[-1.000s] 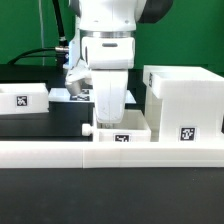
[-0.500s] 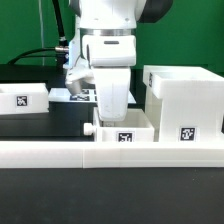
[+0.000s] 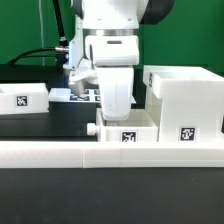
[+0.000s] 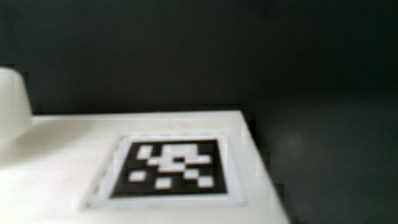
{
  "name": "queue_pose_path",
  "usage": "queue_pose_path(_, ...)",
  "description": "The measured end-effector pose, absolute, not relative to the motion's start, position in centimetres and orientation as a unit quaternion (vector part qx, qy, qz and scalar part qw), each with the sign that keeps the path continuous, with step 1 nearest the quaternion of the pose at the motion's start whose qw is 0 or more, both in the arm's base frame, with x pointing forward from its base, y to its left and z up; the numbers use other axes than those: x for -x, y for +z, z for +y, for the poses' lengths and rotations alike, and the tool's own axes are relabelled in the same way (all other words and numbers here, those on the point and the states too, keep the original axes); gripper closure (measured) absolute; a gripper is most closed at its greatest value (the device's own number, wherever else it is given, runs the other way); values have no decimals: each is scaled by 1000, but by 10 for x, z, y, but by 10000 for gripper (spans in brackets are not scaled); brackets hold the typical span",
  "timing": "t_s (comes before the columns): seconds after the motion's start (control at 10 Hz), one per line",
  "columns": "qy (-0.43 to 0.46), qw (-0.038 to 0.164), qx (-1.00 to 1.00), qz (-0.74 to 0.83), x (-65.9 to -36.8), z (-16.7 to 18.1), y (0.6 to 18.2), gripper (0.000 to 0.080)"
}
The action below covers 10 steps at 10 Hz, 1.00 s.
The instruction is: Assemble drawer
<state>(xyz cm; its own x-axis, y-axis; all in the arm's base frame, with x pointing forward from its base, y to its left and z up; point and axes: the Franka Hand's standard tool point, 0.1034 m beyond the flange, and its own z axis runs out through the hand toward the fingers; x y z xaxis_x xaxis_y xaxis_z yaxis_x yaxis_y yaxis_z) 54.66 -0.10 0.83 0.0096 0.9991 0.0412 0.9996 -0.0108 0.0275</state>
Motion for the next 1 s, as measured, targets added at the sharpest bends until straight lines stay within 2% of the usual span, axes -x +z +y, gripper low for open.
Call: queue_pose_path(1.0, -10, 12, 711, -703, -545, 0, 8, 758)
